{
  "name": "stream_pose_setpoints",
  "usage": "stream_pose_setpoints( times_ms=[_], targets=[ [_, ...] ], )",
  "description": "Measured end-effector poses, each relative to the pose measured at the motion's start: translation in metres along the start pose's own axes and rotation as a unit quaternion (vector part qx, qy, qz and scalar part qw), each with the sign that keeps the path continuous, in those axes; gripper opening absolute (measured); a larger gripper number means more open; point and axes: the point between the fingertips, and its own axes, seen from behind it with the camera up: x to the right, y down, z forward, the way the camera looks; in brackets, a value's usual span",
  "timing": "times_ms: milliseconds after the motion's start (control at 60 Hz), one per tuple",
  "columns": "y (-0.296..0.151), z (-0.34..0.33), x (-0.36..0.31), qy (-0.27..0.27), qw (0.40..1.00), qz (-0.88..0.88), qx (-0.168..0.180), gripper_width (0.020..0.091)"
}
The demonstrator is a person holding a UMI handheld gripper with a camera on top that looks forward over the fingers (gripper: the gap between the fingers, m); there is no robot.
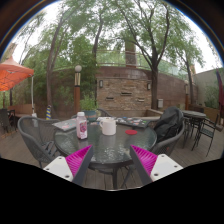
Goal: Pour water
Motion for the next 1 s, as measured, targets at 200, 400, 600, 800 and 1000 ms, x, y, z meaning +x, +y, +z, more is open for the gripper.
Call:
stream_pose_setpoints(
  times_ms=[200,400,600,800,1000],
  targets=[
    [-0.002,0.004,-0.008,-0.020,1.000,0.008,0.001,0.0831],
    [-0.012,0.039,-0.029,-0.027,0.999,-0.019,0.005,0.0833],
    [-0.016,0.117,-0.093,-0.076,0.997,-0.014,0.010,0.0835],
    [-0.018,0.216,-0.152,-0.097,0.995,0.000,0.022,0.0840],
    [-0.011,0.292,-0.165,-0.064,0.998,0.015,0.005,0.0837]
  ],
)
